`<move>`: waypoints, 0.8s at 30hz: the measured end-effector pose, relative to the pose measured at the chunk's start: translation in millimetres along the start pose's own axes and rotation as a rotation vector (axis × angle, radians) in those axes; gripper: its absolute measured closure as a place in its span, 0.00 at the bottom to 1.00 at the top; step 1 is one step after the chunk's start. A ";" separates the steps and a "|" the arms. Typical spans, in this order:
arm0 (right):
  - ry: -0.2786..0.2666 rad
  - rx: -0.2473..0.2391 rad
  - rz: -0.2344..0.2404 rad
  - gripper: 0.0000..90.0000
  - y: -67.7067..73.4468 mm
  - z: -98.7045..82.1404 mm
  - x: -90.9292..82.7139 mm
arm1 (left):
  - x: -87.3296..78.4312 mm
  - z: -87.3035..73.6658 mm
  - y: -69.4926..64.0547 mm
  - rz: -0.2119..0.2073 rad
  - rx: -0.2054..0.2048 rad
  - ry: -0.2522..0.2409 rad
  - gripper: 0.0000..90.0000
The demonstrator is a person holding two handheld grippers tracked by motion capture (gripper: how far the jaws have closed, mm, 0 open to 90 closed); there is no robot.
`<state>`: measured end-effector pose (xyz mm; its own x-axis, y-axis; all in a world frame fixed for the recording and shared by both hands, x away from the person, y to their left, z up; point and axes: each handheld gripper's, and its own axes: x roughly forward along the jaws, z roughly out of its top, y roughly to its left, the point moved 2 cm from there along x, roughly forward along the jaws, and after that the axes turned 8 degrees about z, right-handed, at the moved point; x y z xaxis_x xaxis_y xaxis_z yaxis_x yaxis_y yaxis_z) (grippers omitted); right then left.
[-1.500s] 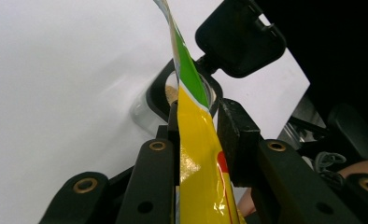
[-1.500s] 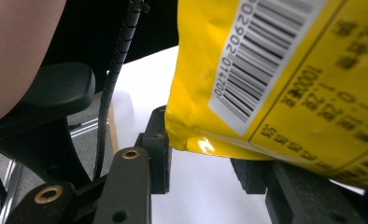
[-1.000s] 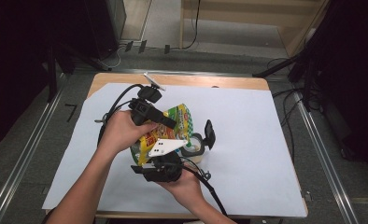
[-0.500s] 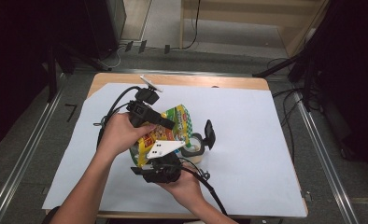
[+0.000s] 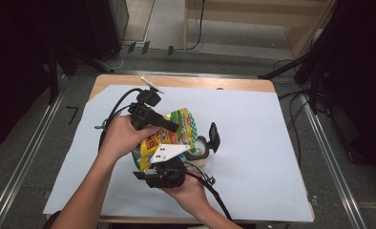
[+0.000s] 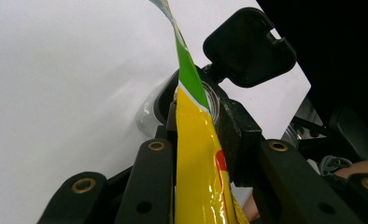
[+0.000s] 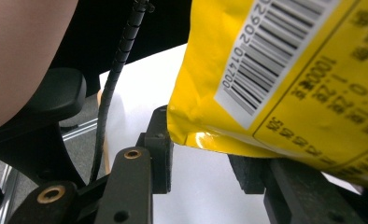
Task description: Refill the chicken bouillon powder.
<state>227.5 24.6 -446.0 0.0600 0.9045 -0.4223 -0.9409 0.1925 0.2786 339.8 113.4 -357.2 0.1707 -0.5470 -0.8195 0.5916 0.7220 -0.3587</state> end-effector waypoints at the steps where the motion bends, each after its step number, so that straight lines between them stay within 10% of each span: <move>1: -0.001 0.002 0.001 0.72 0.0 0.6 0.1 | -0.7 0.3 -0.8 -0.001 0.001 -0.004 0.83; 24: -0.016 -0.002 -0.005 0.74 3.5 2.6 -3.1 | -6.6 2.2 -14.9 0.016 0.036 -0.034 0.81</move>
<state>224.8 23.4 -441.5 0.0697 0.9096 -0.4096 -0.9414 0.1958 0.2745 331.6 105.3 -345.5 0.2066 -0.5505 -0.8089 0.6164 0.7153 -0.3293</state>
